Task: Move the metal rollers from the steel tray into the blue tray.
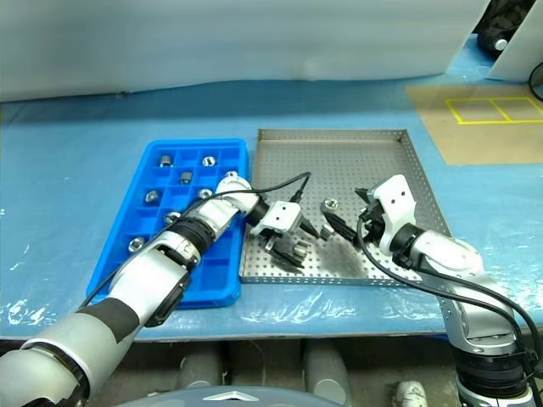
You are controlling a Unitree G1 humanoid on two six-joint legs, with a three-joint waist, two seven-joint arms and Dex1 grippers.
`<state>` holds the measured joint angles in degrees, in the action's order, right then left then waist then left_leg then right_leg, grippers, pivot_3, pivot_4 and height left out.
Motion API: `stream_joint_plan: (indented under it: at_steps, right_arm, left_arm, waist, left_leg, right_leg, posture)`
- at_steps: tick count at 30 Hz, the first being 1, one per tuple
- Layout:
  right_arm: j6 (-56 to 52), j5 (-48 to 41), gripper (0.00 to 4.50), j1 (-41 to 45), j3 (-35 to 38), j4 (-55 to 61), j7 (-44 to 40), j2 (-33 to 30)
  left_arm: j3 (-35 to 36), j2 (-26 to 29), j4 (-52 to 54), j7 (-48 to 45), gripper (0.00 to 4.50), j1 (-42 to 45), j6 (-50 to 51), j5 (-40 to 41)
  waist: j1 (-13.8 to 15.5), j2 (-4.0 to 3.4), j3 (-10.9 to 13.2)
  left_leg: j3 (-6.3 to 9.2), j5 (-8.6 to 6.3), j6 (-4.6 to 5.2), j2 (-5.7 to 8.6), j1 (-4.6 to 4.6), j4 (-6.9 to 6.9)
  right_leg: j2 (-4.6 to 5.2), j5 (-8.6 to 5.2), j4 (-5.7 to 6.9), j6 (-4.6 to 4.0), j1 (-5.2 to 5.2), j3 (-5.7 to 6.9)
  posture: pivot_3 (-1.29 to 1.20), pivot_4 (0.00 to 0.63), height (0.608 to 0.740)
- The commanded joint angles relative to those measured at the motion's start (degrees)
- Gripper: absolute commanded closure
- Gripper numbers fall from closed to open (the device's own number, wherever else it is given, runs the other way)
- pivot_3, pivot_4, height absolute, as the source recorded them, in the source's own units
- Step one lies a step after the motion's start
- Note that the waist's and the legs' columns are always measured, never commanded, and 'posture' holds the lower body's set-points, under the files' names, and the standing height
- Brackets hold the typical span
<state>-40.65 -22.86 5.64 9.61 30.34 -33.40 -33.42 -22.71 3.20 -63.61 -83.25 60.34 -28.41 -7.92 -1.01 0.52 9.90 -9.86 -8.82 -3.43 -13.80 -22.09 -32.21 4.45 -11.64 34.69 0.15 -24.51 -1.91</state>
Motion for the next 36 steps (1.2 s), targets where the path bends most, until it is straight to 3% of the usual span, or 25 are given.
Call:
stream_joint_plan:
  at_steps: [1, 11, 17, 24, 36]
  right_arm:
    - [0.45, -1.06, 0.00, -0.62, 1.42, 2.97, 0.72, -0.31]
    - [1.10, -0.49, 0.00, -0.68, 1.08, 2.84, 1.80, -0.48]
    - [1.18, -0.57, 0.00, -0.52, 1.04, 2.68, 1.90, -0.52]
    - [-0.15, -2.58, 0.00, -1.40, 1.31, 3.51, -0.01, -1.50]
    - [-5.00, -12.51, 0.00, -9.98, 3.37, 9.91, -10.97, -12.58]
  left_arm:
    - [-0.21, -0.06, -0.63, -0.42, 0.64, 1.26, -1.07, -0.96]
    - [0.88, -1.53, -1.29, -0.90, 0.64, 1.24, -0.63, -1.01]
    - [0.89, -1.49, -1.25, 0.63, 2.64, 0.93, -0.59, -1.55]
    - [0.76, -0.96, -1.55, 0.79, 2.64, 0.86, -0.30, -1.88]
    - [1.02, -0.47, -2.03, 3.46, 2.64, 0.80, -0.58, -2.30]
  waist:
    - [-0.02, 0.00, 0.00]
    - [-0.05, 0.00, 0.00]
    - [-0.07, 0.00, 0.00]
    - [-0.06, 0.00, 0.00]
    - [0.07, 0.00, 0.00]
  left_leg:
    - [0.00, 0.00, 0.00, 0.00, 0.00, 0.00]
    - [-0.01, -0.02, 0.03, 0.01, -0.01, 0.01]
    - [-0.01, -0.02, 0.03, 0.01, 0.00, 0.01]
    - [-0.02, -0.02, 0.03, 0.01, 0.00, 0.01]
    - [-0.08, -0.07, 0.11, 0.06, 0.01, -0.03]
  right_leg:
    - [0.00, 0.00, 0.00, 0.00, 0.00, -0.01]
    - [0.01, 0.00, -0.02, 0.00, 0.00, 0.00]
    - [0.01, 0.00, -0.02, 0.00, 0.00, 0.00]
    - [0.02, 0.00, -0.02, 0.00, 0.00, 0.00]
    - [0.11, -0.02, -0.07, 0.03, 0.03, 0.00]
  posture:
    - [-0.55, 0.150, 0.740]
    - [-0.55, 0.150, 0.740]
    - [-0.55, 0.150, 0.740]
    - [-0.54, 0.150, 0.740]
    - [-0.52, 0.150, 0.740]
